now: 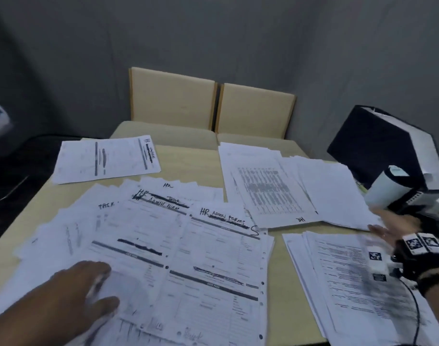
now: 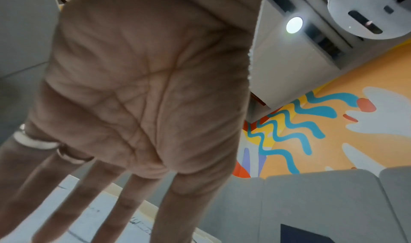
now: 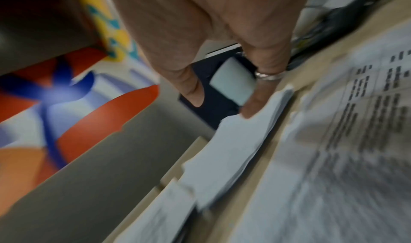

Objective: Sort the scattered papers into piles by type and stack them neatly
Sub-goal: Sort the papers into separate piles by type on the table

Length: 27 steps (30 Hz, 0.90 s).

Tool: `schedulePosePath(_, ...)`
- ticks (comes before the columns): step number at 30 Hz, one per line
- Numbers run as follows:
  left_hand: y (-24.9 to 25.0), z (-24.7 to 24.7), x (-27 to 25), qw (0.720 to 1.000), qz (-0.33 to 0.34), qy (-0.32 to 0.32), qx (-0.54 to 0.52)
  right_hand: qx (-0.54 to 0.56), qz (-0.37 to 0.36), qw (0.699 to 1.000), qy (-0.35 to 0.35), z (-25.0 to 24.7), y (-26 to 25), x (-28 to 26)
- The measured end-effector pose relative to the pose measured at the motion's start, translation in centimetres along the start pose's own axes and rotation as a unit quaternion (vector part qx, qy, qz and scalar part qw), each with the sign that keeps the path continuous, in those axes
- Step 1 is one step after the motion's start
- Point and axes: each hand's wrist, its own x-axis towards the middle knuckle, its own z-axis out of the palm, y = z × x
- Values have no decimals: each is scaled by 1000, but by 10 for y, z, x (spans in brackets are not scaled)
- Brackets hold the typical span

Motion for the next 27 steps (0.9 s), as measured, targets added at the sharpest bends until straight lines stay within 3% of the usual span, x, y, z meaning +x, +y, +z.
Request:
schedulePosePath(2, 19, -22, -16, 999, -7, 31, 30, -30, -34, 999, -31, 4, 13, -10)
schedulePosePath(4, 17, -23, -18, 998, -44, 37, 22, -27, -130, 989, -72, 36, 18, -98)
schedulePosePath(5, 22, -23, -22, 998, -59, 21, 32, -47, -148, 981, -116, 63, 11, -171)
schedulePosePath(7, 25, -17, -23, 997, -49, 36, 37, -102, -152, 957, -227, 101, 8, -286)
schedulePosePath(8, 27, -18, -22, 997, -52, 41, 31, -141, -145, 934, -294, 113, 14, -313)
schedulePosePath(10, 27, -14, -19, 997, -52, 52, 27, -251, -136, 903, -321, 132, 32, -343)
schedulePosePath(12, 25, -14, -16, 995, -70, 63, 20, -370, -172, 860, -308, 152, 51, -353)
schedulePosePath(14, 22, -15, -16, 992, -93, 85, -3, -439, -163, 844, -261, 162, 53, -366)
schedulePosePath(17, 17, -16, -14, 988, -116, 98, -31, -462, -127, 848, -225, 163, 97, -330)
schedulePosePath(19, 17, -16, -13, 987, -118, 97, -49, -356, -166, 901, -181, 159, 126, -283)
schedulePosePath(21, 19, -17, -12, 986, -123, 90, -71, -232, -105, 940, -229, 156, 110, -279)
schedulePosePath(25, 18, -20, -12, 982, -153, 98, -55, -134, -71, 947, -283, 144, 65, -319)
schedulePosePath(27, 16, -23, -13, 980, -162, 99, -67, -236, -116, 913, -313, 139, 61, -308)
